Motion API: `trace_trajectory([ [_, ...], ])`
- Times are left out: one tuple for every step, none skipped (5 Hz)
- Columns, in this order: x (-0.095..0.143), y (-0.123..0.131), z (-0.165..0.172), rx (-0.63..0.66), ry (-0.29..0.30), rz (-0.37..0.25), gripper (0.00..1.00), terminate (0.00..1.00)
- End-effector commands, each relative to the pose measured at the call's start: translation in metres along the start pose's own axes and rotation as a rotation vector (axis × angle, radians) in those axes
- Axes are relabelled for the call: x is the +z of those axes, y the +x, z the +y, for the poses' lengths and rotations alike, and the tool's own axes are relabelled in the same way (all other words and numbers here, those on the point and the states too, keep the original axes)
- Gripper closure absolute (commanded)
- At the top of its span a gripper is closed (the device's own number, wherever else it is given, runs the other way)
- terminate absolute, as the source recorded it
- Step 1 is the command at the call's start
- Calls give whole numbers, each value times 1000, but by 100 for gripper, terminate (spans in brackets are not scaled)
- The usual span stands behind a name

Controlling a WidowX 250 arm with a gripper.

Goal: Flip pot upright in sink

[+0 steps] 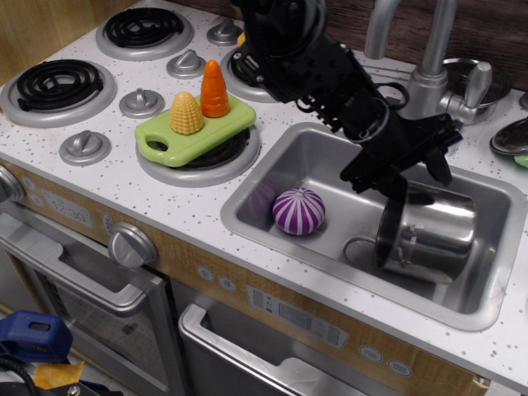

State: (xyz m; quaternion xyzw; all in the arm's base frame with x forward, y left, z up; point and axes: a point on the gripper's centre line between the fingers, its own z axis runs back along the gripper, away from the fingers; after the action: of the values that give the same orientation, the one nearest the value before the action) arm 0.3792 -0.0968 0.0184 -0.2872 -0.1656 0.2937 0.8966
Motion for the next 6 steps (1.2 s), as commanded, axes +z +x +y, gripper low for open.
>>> trace_trajectory([
  [9,4,-23,7,27,-86,100,0],
  [3,2,-31,15,164,-130,100,0],
  [3,5,-34,-50,283,-85,100,0],
  [3,8,-39,-135,402,-58,100,0],
  [1,7,-45,-212,499,-80,100,0],
  [-4,5,-48,-292,597,-87,100,0],
])
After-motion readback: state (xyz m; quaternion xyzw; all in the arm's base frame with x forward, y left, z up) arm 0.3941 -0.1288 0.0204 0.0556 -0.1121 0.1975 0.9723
